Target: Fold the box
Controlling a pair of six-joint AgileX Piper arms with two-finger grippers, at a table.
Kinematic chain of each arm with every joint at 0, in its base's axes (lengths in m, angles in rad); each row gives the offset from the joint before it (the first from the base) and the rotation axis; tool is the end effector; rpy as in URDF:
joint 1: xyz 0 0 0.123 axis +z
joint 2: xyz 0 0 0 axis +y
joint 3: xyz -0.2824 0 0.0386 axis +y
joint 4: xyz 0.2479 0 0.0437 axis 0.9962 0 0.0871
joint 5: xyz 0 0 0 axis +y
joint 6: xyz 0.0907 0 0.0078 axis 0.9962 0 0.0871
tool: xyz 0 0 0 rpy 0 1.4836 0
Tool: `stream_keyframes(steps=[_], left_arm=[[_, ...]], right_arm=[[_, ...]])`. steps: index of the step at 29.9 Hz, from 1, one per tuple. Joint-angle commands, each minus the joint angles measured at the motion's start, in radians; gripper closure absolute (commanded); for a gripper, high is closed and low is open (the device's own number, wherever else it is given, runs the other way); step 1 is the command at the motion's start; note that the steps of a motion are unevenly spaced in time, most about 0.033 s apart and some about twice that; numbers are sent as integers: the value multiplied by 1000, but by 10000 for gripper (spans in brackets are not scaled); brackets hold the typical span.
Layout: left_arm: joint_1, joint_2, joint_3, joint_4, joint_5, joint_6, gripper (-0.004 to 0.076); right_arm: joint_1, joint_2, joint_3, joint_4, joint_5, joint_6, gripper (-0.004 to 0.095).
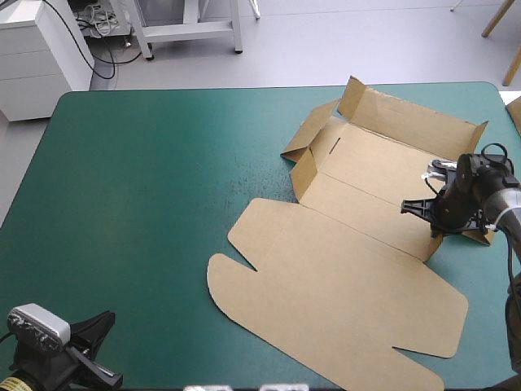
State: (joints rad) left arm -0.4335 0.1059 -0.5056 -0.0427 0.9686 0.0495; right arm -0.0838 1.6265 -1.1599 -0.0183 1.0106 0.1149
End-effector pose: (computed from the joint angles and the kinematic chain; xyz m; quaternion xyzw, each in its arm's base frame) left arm 0.0124 -0.0093 0.2857 0.2033 0.8306 -0.1198 0.5043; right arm 0.3104 -0.0275 0.2408 0.0947 0.9914 -0.0068 0.0904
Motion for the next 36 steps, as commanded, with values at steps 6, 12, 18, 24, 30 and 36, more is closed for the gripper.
stream_keyframes(steps=[6, 12, 18, 24, 30, 36], left_arm=[[-6, 17, -24, -2, -70, 1, 731], [-6, 17, -24, -6, -70, 1, 731], [-6, 17, -24, -10, -70, 1, 731], [-6, 17, -24, -10, -70, 1, 731], [-6, 17, -24, -13, -70, 1, 731], [-6, 17, -24, -25, -70, 1, 731]], right_arm=[[-5, 219, -237, -28, 62, -231, 929], [-3, 316, -482, -34, 159, -295, 929], [10, 318, -670, -23, 159, -388, 929], [46, 336, -737, -14, 159, -583, 930], [142, 372, -737, -18, 159, -758, 930], [282, 394, -774, -18, 159, -892, 930]])
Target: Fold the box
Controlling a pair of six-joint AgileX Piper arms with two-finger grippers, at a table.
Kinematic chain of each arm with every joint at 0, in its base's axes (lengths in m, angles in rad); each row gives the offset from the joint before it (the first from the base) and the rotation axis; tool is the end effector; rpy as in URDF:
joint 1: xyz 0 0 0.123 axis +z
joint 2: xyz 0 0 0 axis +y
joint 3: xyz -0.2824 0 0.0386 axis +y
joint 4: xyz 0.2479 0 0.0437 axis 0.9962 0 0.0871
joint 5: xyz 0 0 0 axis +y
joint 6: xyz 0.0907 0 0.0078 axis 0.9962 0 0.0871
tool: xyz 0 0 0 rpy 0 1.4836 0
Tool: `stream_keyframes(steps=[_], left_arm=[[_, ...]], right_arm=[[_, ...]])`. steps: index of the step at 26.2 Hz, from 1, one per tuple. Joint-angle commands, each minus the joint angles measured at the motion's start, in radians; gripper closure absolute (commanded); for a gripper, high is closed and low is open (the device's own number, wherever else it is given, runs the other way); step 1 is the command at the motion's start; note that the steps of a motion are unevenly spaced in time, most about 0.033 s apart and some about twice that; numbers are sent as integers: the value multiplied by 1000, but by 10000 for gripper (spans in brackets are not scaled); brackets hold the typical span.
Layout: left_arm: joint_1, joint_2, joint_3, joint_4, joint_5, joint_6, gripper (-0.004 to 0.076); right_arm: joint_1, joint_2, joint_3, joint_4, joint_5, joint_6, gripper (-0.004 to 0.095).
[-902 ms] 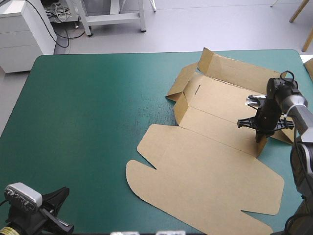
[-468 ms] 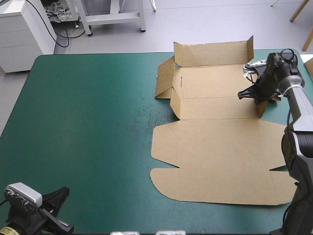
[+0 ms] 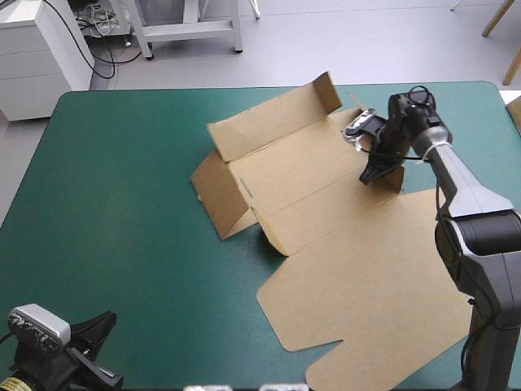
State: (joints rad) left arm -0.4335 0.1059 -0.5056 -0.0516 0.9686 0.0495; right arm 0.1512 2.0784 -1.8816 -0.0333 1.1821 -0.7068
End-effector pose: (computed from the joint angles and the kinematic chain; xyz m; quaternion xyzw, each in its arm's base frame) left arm 0.0122 -0.0099 0.2858 0.2031 0.8306 -0.1241 0.5034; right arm 0.4429 0.0646 0.2579 -0.4156 0.8987 -0.0537 0.1293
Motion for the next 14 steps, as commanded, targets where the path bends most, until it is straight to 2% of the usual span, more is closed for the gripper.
stream_keyframes(steps=[1, 5, 14], left_arm=[[-6, 17, -24, -16, -70, 1, 731], [-6, 17, -24, -45, -72, 1, 731], [-6, 17, -24, -65, -72, 1, 731]], right_arm=[[71, -56, -65, -3, -12, -86, 930], [182, -37, -135, -3, -26, -191, 930], [361, 35, -224, -3, -13, -246, 930]])
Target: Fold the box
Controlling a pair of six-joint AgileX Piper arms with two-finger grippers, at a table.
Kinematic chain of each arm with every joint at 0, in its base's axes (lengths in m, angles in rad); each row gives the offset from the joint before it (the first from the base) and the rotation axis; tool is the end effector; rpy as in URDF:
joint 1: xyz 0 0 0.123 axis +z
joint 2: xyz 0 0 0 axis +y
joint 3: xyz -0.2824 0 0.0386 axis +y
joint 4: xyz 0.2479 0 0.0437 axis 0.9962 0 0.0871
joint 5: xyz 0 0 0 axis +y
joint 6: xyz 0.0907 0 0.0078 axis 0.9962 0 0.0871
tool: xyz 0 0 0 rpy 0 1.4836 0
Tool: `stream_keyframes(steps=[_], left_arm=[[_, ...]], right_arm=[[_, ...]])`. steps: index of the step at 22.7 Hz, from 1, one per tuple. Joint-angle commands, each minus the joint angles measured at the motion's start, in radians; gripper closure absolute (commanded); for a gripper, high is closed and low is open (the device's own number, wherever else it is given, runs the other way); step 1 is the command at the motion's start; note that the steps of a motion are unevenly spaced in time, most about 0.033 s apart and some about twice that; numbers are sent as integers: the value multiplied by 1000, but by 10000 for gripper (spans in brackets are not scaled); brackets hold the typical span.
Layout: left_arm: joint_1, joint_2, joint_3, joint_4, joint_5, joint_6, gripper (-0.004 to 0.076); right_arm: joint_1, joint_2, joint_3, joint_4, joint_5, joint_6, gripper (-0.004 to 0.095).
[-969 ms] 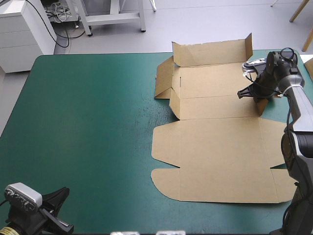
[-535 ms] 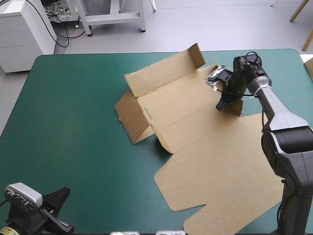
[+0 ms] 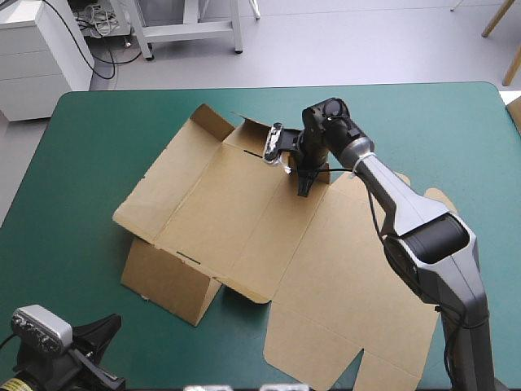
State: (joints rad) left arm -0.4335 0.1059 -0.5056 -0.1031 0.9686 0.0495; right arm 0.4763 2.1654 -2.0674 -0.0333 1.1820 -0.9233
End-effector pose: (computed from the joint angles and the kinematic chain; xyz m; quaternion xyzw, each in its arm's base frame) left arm 0.0104 -0.0133 0.2860 0.2014 0.8301 -0.1492 0.4980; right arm 0.4231 0.2151 0.2699 -0.6350 0.7491 -0.0576 0.1796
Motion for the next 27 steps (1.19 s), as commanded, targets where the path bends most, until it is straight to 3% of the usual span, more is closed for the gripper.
stream_keyframes(steps=[1, 4, 11, 20, 27], left_arm=[[-6, 17, -24, -14, -72, 1, 731], [-6, 17, -24, -14, -72, 1, 731], [-6, 17, -24, -14, -72, 1, 731], [-6, 17, -24, -16, -72, 1, 731], [-6, 17, -24, -16, -72, 1, 731]], right_arm=[[49, -49, -38, -3, -13, -32, 930], [109, -47, -38, -3, -38, -67, 930], [114, 7, -39, -18, -212, -117, 930], [115, 38, -39, -1, -208, -119, 925], [115, 38, -39, 119, -109, -193, 922]])
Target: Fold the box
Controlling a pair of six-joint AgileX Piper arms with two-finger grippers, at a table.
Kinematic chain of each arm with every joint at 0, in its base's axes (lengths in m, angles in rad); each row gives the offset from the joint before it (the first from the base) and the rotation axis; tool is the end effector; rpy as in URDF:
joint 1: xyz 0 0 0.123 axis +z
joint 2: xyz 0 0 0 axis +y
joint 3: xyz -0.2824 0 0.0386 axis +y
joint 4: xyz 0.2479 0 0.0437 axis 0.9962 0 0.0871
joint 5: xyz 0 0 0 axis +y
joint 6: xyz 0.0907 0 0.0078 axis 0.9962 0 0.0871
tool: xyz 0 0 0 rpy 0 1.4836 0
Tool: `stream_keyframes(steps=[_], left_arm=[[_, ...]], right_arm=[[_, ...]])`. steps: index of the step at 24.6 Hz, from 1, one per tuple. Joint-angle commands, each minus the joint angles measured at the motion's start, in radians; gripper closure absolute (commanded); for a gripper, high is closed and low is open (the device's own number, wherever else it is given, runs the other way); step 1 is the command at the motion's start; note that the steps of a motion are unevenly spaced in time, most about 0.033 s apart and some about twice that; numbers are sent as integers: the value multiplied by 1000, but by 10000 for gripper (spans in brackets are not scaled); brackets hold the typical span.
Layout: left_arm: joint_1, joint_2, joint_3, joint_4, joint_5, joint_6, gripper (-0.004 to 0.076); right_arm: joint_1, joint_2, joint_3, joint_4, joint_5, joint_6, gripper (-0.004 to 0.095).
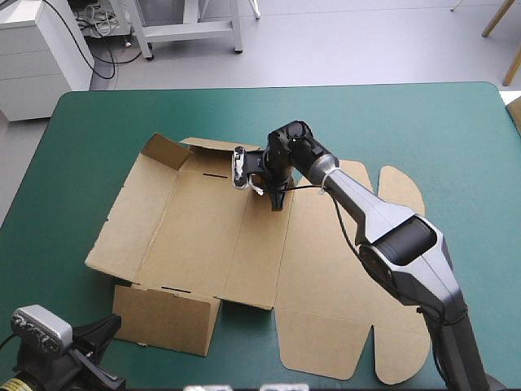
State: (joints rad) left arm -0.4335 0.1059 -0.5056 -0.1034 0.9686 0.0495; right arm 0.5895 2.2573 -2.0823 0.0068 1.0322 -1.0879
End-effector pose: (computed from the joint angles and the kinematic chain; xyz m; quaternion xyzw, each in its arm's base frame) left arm 0.0104 -0.0134 0.2860 0.2014 0.8301 -0.1494 0.4980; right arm 0.4154 0.2785 0.2348 -0.7243 0.6523 -0.0520 0.2174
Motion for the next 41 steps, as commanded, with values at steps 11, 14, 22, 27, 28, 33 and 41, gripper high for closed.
stream_keyframes(steps=[11, 14, 22, 27, 28, 33, 41], left_arm=[[-6, 17, -24, -17, -72, 1, 731], [-6, 17, -24, -17, -72, 1, 731], [-6, 17, -24, -17, -72, 1, 731], [-6, 17, -24, -17, -72, 1, 731], [-6, 17, -24, -17, -72, 1, 731], [-6, 17, -24, -17, -72, 1, 731], [-6, 17, -24, -17, -72, 1, 731]], right_arm=[[2, -54, -215, 45, 118, 146, 363], [2, -93, -293, 5, 138, 314, 363], [2, -413, -184, -100, 140, 636, 455], [2, -620, 12, -127, 138, 745, 723], [2, -665, 59, -136, 138, 771, 794], [2, -886, 291, -136, 138, 855, 928], [2, -1190, 668, -131, 91, 977, 928]])
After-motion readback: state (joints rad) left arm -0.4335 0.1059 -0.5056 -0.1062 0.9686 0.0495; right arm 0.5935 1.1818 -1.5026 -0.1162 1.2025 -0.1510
